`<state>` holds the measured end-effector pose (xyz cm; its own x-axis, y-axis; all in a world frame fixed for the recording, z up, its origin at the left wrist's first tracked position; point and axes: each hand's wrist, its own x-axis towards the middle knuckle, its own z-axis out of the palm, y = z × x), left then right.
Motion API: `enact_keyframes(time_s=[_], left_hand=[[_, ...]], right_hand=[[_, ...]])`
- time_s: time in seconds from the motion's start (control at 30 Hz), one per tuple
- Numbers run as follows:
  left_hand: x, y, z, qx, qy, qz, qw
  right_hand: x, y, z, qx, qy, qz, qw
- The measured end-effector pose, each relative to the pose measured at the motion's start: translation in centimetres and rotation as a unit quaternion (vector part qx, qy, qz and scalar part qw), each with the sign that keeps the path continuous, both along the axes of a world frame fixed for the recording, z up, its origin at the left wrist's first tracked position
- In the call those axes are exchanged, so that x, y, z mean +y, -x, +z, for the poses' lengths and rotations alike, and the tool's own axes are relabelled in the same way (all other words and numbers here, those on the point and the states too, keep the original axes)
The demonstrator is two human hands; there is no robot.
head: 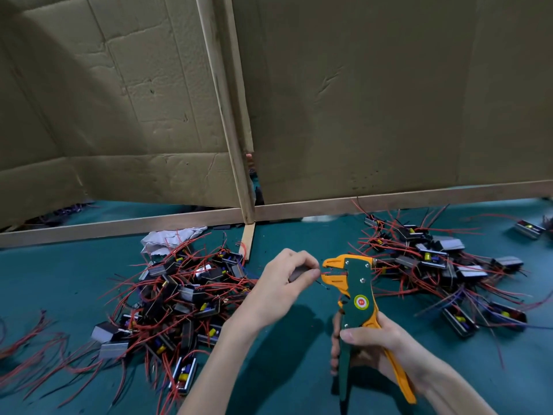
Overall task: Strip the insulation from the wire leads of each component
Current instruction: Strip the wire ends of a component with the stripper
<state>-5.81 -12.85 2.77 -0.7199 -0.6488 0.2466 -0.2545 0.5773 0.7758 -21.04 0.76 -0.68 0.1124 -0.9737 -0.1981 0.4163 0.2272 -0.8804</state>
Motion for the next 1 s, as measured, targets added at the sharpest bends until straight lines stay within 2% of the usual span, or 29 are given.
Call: enact_keyframes(time_s=[0.33, 0.5, 0.63, 0.67, 0.8, 0.9, 1.0], left_hand=[[-0.1, -0.5, 0.6, -0.042, -0.005, -0.019, 0.999], [-0.3, -0.8, 0.8, -0.034, -0.037, -0.023, 0.998], [-0.4, -0.3, -0.1, -0.078, 0.002, 0.003, 0.997], [-0.4, -0.2, -0.3, -0.081, 0.0, 0.011, 0.997], [-0.6, -0.4, -0.4, -0.049, -0.015, 0.062, 0.997], [-0.5, -0.3, -0.1, -0.009, -0.032, 0.101, 0.994], [-0.3, 1.1, 0.5, 0.037, -0.073, 0.142, 0.986]], right_hand=[[0.1, -0.2, 0.0, 0.056, -0.011, 0.003, 0.998], [0.1, -1.4, -0.1, 0.073, -0.033, -0.042, 0.996], [-0.1, -2.8, -1.0, 0.121, -0.074, -0.103, 0.985], [-0.1, -2.9, -1.0, 0.102, -0.073, -0.096, 0.987], [-0.5, -2.5, -0.4, -0.072, -0.029, -0.057, 0.995], [-0.8, -1.7, -0.6, -0.115, -0.017, -0.094, 0.989], [-1.2, -0.8, -0.8, -0.125, -0.046, -0.149, 0.98]])
